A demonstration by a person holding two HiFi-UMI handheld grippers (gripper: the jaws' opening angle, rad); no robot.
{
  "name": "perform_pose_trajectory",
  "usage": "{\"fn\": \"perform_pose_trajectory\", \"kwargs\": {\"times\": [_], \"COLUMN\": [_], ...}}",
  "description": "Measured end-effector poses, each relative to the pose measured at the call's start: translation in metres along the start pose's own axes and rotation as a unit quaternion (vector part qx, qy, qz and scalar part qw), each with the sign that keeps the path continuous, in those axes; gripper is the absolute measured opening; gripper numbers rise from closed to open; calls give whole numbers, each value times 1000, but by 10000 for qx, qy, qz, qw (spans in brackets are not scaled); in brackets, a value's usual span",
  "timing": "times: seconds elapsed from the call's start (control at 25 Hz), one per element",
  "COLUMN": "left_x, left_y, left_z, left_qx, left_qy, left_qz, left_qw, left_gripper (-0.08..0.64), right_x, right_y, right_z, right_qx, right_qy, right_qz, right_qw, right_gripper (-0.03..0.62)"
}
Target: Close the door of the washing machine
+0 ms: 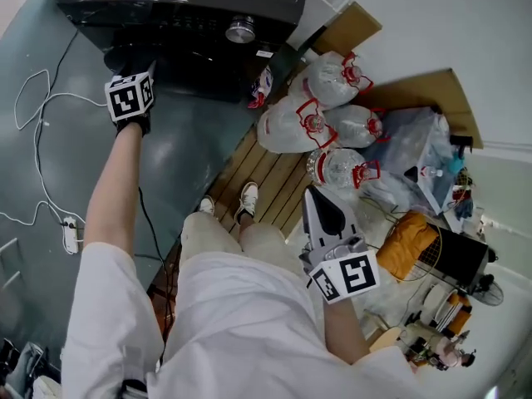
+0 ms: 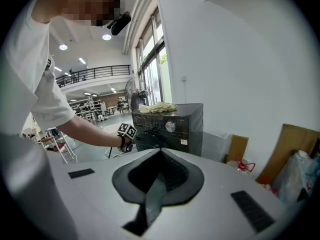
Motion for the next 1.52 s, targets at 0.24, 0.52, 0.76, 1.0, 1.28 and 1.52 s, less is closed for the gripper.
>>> {"fn": "perform_pose_trajectory", "kwargs": {"times": [0.24,0.52,0.76,1.0,1.28,1.52], "left_x": [59,131,185,231,298,375], "left_y": [12,29,36,29,9,6], "left_z": [-3,11,40,63,80,95], "left_qx": [136,377,384,308,-15,-335], "left_qy": [-164,-365,-474,-533,-615,-607], "left_qz": [149,481,799,1140,1661,2288], "left_qw": [9997,9975,9949,9916,9842,9710], "left_gripper": [259,259,159,50,6,6], "right_x": [-11,-9,-2,3,7,13], "right_y": [-29,-45,-51,-66,-99,-126], "right_z": [3,-9,-7,2,-9,-11], "right_qx": [253,652,691,499,581,995], "right_qy": [-666,-1427,-1952,-2272,-2781,-2663], "right_qz": [414,678,830,1060,1432,1734], "right_qw": [9966,9853,9748,9668,9480,9429], "right_gripper": [-3,-3,-3,-3,-3,-3]}}
Point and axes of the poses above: the fingertips, and each gripper's own axes: x backward along the fingers, z to its right, y out of its underside, the point moved 8 cm from there along x, backward along the fingers, and after that the axes turned 7 degrees about -z, right-handed, at the moved point
